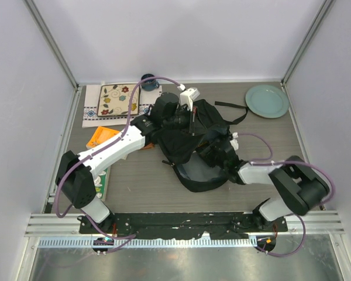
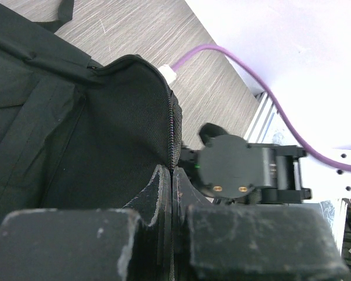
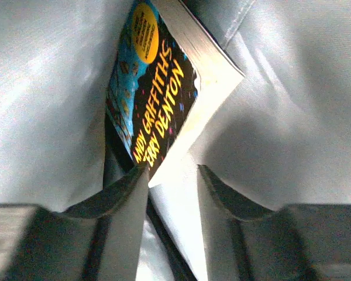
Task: Pack the student bag
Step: Place the book in the student bag, then pick up the book from the center of the board.
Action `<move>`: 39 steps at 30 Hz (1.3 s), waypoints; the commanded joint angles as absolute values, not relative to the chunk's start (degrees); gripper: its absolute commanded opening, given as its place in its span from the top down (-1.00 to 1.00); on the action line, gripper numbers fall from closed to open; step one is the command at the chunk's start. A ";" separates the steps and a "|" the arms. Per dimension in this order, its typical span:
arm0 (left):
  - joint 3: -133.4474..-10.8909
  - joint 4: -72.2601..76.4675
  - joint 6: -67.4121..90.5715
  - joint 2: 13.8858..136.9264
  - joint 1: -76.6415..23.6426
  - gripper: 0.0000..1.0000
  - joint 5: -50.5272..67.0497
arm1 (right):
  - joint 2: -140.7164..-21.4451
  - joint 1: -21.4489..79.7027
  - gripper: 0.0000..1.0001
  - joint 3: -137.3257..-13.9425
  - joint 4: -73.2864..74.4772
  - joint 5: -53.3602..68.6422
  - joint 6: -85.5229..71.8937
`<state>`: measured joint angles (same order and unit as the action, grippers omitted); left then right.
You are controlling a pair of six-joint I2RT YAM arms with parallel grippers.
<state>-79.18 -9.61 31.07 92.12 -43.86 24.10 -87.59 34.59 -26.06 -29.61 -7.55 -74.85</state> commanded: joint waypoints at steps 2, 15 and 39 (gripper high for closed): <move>-79.54 -6.77 30.67 92.11 -43.59 1.00 25.66 | -69.14 34.37 -0.10 -18.57 -22.62 -11.59 -70.76; -78.58 -8.43 32.08 92.99 -43.59 0.07 22.00 | -19.79 34.63 -0.27 -21.96 24.68 -27.76 -67.16; -52.84 -36.73 33.84 54.07 -13.92 -0.99 -23.91 | -52.01 41.21 -0.33 -41.04 6.42 -1.23 -47.47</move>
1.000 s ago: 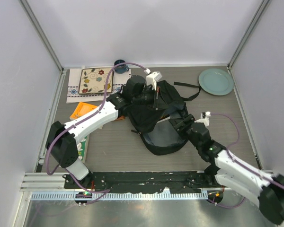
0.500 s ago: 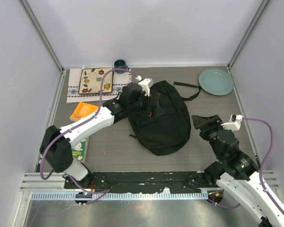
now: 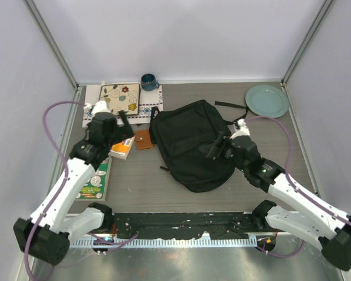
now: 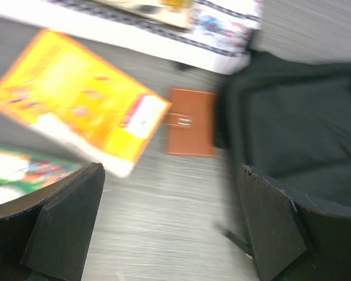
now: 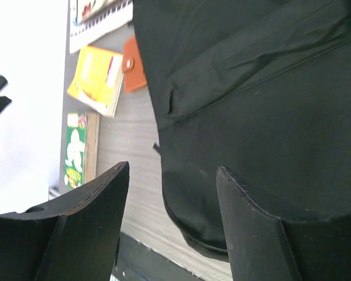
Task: Pack the student bag
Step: Pick up the book from the center of the board.
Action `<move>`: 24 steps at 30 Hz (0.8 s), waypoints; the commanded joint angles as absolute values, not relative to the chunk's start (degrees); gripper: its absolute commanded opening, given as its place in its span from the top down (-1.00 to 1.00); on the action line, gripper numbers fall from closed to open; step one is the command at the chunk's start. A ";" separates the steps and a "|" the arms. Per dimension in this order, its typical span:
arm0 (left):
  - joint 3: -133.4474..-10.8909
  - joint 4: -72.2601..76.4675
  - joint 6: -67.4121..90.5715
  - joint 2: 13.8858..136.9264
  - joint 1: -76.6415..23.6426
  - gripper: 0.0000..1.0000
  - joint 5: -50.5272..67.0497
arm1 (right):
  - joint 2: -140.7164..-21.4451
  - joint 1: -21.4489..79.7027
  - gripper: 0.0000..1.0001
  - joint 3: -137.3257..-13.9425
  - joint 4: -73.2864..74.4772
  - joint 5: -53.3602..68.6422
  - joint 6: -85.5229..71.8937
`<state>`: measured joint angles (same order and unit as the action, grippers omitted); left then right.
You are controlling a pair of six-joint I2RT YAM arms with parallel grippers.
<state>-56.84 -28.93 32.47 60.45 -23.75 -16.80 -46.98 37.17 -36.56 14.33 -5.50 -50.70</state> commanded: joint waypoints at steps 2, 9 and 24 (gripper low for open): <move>-51.51 -37.88 33.75 51.43 -4.46 -0.99 -21.11 | -57.72 44.45 -0.33 -43.50 4.58 -1.23 -46.94; -49.57 -40.33 34.02 55.53 18.44 -0.99 -6.51 | -74.78 53.60 -0.34 -51.06 -2.63 -0.70 -47.81; -42.28 -32.28 38.58 62.85 36.48 -0.99 -5.26 | -97.37 59.15 -0.34 -66.26 -7.21 8.78 -49.30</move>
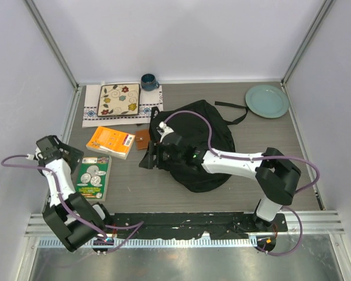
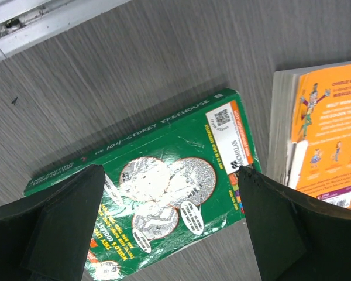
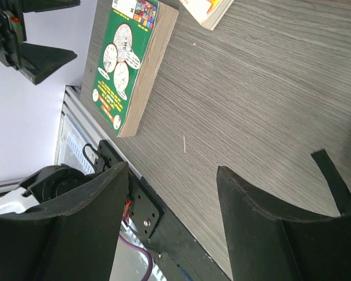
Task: Pack the student bag
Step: Pick up the book from the center of the board.
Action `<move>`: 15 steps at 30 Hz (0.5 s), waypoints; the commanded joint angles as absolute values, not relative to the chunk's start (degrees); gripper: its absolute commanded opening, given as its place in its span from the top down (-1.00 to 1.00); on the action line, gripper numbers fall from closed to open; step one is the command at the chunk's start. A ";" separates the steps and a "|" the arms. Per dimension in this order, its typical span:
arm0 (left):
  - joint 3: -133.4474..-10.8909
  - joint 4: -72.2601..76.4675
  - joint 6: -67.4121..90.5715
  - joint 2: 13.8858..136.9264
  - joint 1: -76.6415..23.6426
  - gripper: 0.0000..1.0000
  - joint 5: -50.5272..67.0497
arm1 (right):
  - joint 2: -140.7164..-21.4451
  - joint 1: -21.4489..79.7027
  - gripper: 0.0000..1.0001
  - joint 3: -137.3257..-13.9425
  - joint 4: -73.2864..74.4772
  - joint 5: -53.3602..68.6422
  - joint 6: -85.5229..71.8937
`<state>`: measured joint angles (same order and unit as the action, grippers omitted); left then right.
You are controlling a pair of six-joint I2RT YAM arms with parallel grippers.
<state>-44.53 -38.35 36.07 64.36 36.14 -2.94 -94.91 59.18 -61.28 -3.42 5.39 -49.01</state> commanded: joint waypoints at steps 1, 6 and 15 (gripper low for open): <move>-41.32 -30.60 38.06 61.10 36.56 -0.99 -6.23 | -99.04 59.24 -0.34 -66.70 -7.82 9.83 -49.48; -35.42 -23.21 37.44 57.04 36.39 -0.99 -10.54 | -102.30 59.33 -0.34 -66.97 -11.16 12.48 -51.33; -35.68 -22.06 39.63 65.30 36.39 -0.99 -8.53 | -104.94 59.24 -0.34 -68.11 -12.48 13.54 -51.33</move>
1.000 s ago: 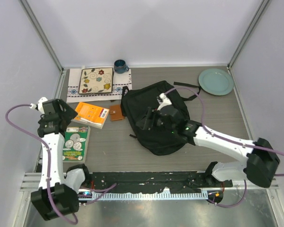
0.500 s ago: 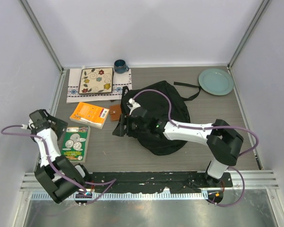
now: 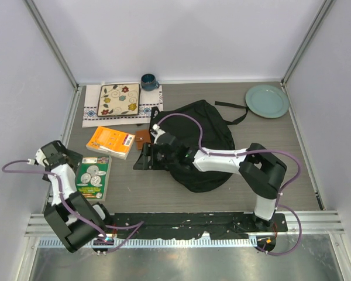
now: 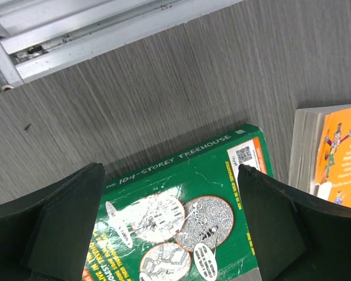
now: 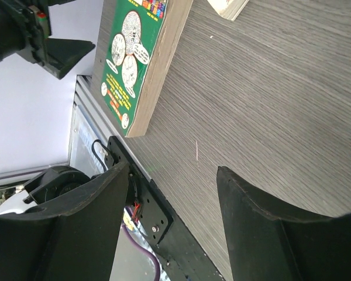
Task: Pack the student bag
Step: Pick up the book from the center of the board.
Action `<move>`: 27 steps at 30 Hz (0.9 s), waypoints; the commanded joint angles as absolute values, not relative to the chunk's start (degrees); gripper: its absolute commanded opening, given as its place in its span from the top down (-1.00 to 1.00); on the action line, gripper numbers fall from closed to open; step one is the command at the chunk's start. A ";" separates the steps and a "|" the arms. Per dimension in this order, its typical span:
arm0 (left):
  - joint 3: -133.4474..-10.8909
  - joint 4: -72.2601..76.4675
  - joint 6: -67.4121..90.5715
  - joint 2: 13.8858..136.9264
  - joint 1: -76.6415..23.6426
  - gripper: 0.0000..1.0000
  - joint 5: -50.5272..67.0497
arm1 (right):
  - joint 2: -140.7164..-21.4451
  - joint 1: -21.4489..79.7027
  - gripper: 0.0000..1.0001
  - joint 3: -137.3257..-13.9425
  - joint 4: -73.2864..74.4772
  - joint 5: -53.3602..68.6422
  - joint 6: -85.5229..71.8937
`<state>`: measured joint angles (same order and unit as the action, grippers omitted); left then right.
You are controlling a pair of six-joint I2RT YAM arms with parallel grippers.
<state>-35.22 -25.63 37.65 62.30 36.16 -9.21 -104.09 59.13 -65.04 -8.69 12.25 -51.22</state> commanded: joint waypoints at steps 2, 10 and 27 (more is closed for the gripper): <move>-35.33 -22.06 40.16 66.00 36.47 -0.99 -6.51 | -106.08 59.24 -0.34 -69.16 -12.48 13.80 -51.24; -31.21 -20.13 41.13 65.39 36.39 -0.99 -0.53 | -114.25 59.24 -0.34 -75.67 -11.69 14.77 -51.68; -21.81 -21.80 43.15 57.84 36.47 -0.98 12.30 | -125.77 59.50 -0.35 -84.81 -12.48 18.19 -53.17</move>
<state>-25.76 -18.83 40.82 60.27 36.40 5.91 -123.66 59.13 -80.05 -9.65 15.99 -52.58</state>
